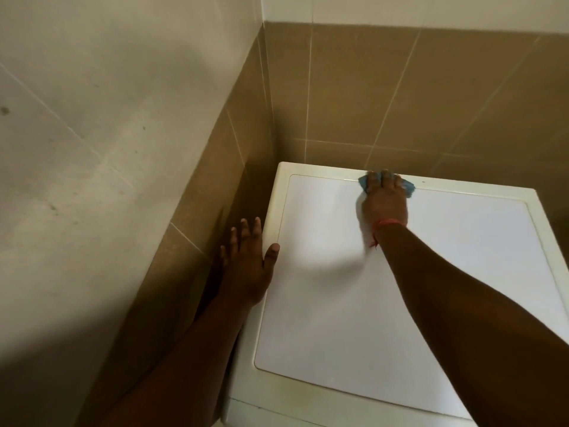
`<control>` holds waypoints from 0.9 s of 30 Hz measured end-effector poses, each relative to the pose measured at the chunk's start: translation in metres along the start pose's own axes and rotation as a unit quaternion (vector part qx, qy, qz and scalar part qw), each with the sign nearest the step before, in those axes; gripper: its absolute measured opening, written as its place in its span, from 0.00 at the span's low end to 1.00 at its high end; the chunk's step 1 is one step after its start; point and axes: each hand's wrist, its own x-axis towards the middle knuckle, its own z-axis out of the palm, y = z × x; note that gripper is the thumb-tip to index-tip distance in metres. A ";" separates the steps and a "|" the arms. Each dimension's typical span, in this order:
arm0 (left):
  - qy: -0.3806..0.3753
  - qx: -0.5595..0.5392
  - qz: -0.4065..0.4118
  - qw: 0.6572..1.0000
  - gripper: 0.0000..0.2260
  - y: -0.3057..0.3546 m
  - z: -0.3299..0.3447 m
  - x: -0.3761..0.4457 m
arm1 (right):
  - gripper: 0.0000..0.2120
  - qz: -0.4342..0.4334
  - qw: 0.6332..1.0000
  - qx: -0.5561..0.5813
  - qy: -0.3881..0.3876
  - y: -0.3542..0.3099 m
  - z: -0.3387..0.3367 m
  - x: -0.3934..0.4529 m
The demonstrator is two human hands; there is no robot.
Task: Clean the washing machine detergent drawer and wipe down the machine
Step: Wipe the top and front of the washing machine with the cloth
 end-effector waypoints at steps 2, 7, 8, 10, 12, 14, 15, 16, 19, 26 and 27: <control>-0.007 0.018 0.005 1.000 0.40 0.001 0.003 -0.005 | 0.24 -0.137 0.990 0.034 0.007 0.009 -0.001 0.001; -0.006 0.047 0.022 0.999 0.45 0.008 0.006 -0.011 | 0.26 0.026 1.000 -0.009 -0.008 0.040 -0.017 -0.013; -0.009 0.053 0.023 0.998 0.45 0.011 0.007 -0.010 | 0.26 -0.032 0.999 0.005 0.000 0.034 -0.013 -0.023; -0.017 0.070 0.034 0.997 0.46 0.019 0.009 -0.009 | 0.25 -0.169 0.984 0.049 0.008 0.037 -0.009 -0.037; -0.022 0.087 0.049 0.995 0.44 0.028 0.012 -0.007 | 0.25 -0.129 0.990 0.055 -0.006 0.049 -0.016 -0.038; -0.019 0.098 0.056 0.993 0.43 0.037 0.014 -0.005 | 0.27 -0.033 0.999 0.040 0.014 0.052 -0.018 -0.046; -0.019 0.102 0.058 0.993 0.43 0.042 0.016 -0.004 | 0.26 -0.044 0.999 0.030 0.011 0.044 -0.016 -0.053; -0.020 0.108 0.059 0.992 0.42 0.046 0.018 -0.004 | 0.24 -0.095 0.995 0.033 -0.005 0.033 -0.011 -0.061; -0.023 0.143 0.074 0.987 0.40 0.055 0.020 -0.005 | 0.27 -0.254 0.966 0.039 -0.020 0.035 -0.009 -0.064; -0.012 0.159 0.070 0.985 0.38 0.057 0.023 -0.011 | 0.22 -0.246 0.963 0.103 0.029 -0.010 0.000 -0.077; -0.010 0.163 0.070 0.984 0.38 0.056 0.023 -0.011 | 0.23 -0.329 0.939 0.099 -0.004 -0.022 0.003 -0.083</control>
